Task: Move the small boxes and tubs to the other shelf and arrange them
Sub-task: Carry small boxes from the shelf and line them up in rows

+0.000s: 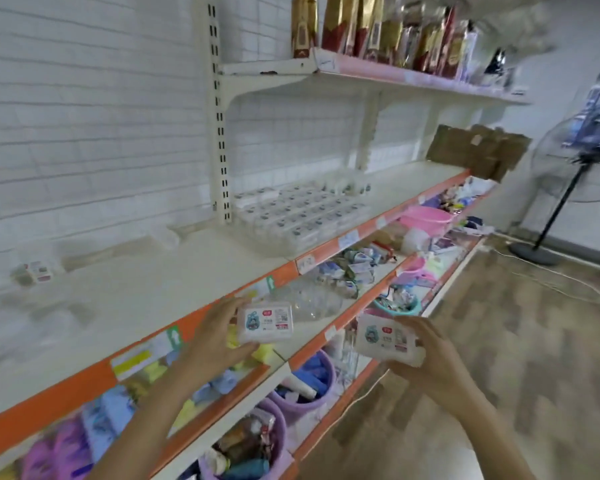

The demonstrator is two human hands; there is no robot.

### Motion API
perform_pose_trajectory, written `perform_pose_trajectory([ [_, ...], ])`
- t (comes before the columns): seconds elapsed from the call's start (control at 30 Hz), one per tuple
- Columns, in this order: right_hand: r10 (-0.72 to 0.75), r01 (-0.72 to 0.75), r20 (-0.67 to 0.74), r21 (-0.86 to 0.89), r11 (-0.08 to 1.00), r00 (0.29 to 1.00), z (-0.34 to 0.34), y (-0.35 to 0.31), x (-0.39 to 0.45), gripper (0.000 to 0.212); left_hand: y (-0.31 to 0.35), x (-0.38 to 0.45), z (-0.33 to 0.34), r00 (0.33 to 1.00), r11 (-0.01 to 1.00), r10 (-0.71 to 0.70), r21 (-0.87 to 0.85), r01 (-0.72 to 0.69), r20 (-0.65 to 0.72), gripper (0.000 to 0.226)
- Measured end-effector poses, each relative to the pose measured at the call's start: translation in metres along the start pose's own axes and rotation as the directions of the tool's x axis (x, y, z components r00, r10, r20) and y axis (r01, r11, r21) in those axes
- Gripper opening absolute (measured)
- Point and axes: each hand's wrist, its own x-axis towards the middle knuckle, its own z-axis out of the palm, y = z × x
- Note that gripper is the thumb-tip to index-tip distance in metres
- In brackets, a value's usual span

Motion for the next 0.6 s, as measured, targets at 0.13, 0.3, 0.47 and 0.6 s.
perform_pose_trajectory([
  [0.13, 0.093, -0.090, -0.053, 0.059, 0.994, 0.994, -0.027, 0.041, -0.025, 0.069, 0.027, 0.016, 0.053, 0.996, 1.000, 0.021, -0.017, -0.019, 0.086, 0.070],
  [0.3, 0.164, -0.163, -0.091, 0.018, 0.987, 0.982, -0.038, 0.093, -0.025, 0.075, 0.044, 0.049, 0.098, 0.991, 1.000, 0.021, 0.010, -0.022, 0.129, 0.066],
  [0.47, 0.209, -0.210, -0.027, -0.014, 0.978, 0.978, -0.049, 0.131, 0.022, 0.072, 0.051, 0.106, 0.129, 0.992, 0.998, 0.045, 0.032, -0.049, 0.120, 0.067],
  [0.6, 0.159, -0.159, -0.019, -0.025, 0.987, 0.987, -0.051, 0.168, 0.083, 0.070, 0.055, 0.165, 0.148, 0.993, 0.996, 0.089, 0.021, -0.091, 0.075, 0.066],
])
